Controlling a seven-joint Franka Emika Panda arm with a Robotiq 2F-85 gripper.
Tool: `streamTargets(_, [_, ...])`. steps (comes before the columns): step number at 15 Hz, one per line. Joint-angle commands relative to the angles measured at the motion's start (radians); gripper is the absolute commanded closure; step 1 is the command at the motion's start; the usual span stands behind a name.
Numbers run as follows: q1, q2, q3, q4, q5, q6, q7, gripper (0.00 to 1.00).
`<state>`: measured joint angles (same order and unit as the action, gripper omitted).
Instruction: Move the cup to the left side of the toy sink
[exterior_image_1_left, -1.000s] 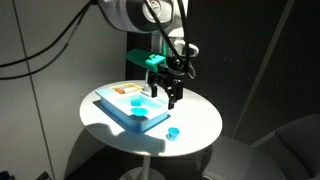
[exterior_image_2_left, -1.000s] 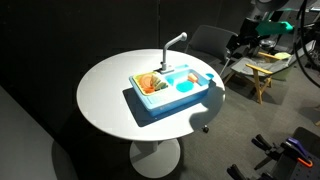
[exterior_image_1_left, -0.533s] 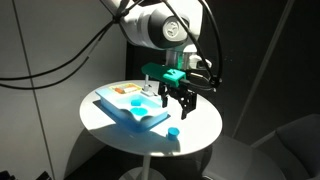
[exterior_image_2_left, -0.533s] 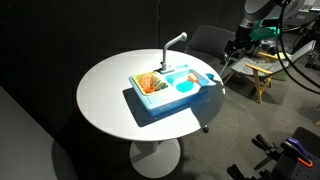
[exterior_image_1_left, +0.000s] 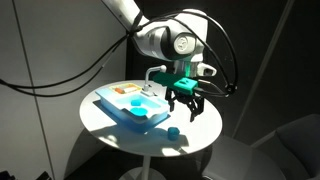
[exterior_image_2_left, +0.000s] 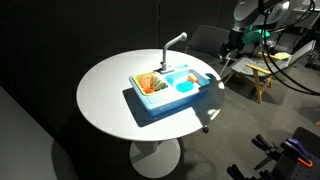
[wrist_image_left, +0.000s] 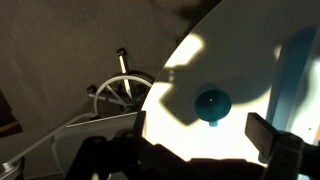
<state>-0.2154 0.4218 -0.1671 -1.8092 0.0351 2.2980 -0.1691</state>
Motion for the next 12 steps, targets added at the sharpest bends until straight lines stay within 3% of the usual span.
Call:
streamTargets(1, [-0.028, 0.077, 0.039, 0.087, 0.017, 0.022, -0.061, 0.00])
streamTargets(12, [-0.097, 0.210, 0.142, 0.157, 0.112, 0.110, -0.157, 0.00])
